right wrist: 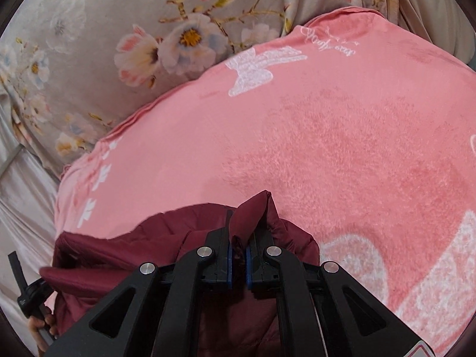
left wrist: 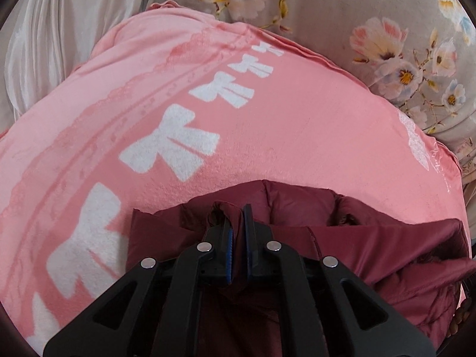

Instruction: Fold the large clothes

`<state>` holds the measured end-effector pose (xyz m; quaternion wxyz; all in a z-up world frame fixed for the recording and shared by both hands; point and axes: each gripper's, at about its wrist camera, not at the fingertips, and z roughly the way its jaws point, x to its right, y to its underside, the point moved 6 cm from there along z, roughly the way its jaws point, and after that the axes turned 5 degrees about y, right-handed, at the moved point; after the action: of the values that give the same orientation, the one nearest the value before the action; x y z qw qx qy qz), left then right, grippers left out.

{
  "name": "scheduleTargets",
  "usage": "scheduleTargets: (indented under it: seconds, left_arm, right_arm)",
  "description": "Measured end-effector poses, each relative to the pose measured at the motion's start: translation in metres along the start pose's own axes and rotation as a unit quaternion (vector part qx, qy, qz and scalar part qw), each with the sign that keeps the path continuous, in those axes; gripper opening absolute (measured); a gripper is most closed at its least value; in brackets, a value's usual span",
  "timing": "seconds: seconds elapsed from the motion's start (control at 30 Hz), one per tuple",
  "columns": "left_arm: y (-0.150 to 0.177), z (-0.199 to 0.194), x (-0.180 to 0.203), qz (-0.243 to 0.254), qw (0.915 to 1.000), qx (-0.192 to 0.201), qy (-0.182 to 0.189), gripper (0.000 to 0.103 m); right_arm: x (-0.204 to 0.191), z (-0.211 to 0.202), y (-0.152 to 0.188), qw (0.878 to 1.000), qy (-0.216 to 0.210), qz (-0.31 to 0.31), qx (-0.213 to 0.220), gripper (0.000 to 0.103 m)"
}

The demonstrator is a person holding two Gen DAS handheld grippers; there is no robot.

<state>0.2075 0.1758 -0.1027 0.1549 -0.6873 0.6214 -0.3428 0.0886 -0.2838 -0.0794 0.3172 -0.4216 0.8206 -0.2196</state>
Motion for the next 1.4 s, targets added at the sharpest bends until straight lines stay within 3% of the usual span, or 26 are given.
scheduleTargets:
  seconds: [0.13,0.27,0.33,0.37,0.4,0.43,0.53,0.6,0.67,0.83,0.9,1.1,1.4]
  left_arm:
    - [0.005,0.006,-0.001,-0.001,0.9999,0.014,0.009,0.008]
    - [-0.004,-0.023,-0.006,-0.022,0.9986,0.041,0.027,0.013]
    - [-0.013,-0.060,-0.005,-0.018,0.9961,0.079,0.037,0.029]
    - [-0.018,-0.077,-0.003,-0.012,0.9947,0.098,0.030,0.038]
    - [-0.024,-0.100,-0.003,-0.009,0.9910,0.134,0.004,0.062]
    - [-0.030,-0.123,0.000,-0.008,0.9849,0.173,-0.010,0.068]
    - [-0.045,-0.160,0.027,0.016,0.9764,0.215,-0.008,0.068]
    - [-0.046,-0.163,0.055,0.038,0.9772,0.207,0.024,0.068]
    - [-0.039,-0.148,0.092,0.081,0.9797,0.175,0.055,0.068]
    - [0.002,-0.076,0.147,0.152,0.9823,0.084,0.071,0.063]
    - [0.019,-0.047,0.150,0.152,0.9845,0.050,0.073,0.062]
    - [0.042,-0.006,0.137,0.136,0.9888,0.013,0.059,0.061]
    - [0.049,0.011,0.124,0.115,0.9915,0.015,0.059,0.063]
  right_arm:
    - [0.002,0.005,0.004,1.000,-0.003,-0.002,0.007,0.009]
    - [0.007,-0.027,-0.006,0.998,-0.046,0.029,0.026,0.023]
    - [0.008,-0.059,-0.014,0.996,-0.055,0.038,0.061,0.035]
    - [0.007,-0.080,-0.019,0.994,-0.052,0.037,0.089,0.037]
    - [0.003,-0.095,-0.021,0.992,-0.053,0.032,0.106,0.036]
    - [-0.005,-0.110,-0.023,0.991,-0.059,0.023,0.122,0.036]
    - [-0.040,-0.127,-0.019,0.988,-0.067,-0.022,0.135,0.032]
    - [-0.077,-0.124,-0.008,0.987,-0.076,-0.070,0.126,0.021]
    - [-0.116,-0.109,0.011,0.983,-0.081,-0.126,0.103,0.014]
    - [-0.174,-0.067,0.054,0.972,-0.072,-0.217,0.061,0.011]
    - [-0.181,-0.053,0.064,0.967,-0.060,-0.242,0.050,0.011]
    - [-0.167,-0.009,0.077,0.967,-0.030,-0.252,0.007,0.009]
    - [-0.151,0.020,0.081,0.975,-0.044,-0.216,-0.020,0.005]
